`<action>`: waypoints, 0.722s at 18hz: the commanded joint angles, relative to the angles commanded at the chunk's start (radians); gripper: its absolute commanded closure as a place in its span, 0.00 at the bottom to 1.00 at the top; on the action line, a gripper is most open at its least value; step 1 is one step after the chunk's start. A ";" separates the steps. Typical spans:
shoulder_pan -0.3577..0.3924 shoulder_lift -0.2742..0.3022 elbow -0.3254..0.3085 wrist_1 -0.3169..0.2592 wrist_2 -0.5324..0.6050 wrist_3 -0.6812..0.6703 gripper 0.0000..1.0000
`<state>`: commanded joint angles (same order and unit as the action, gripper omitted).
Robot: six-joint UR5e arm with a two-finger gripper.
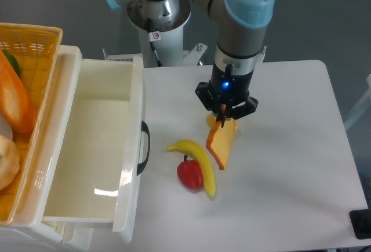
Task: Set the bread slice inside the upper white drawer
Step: 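Lift the toast slice up off the banana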
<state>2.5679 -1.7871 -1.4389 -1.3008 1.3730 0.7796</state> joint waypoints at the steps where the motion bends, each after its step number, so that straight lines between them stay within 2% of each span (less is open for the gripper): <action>1: 0.000 0.018 0.008 0.000 -0.030 -0.052 0.95; 7: 0.002 0.100 0.011 0.005 -0.190 -0.258 0.95; 13: -0.023 0.166 0.009 0.006 -0.281 -0.374 0.95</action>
<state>2.5450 -1.6215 -1.4297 -1.2947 1.0924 0.4052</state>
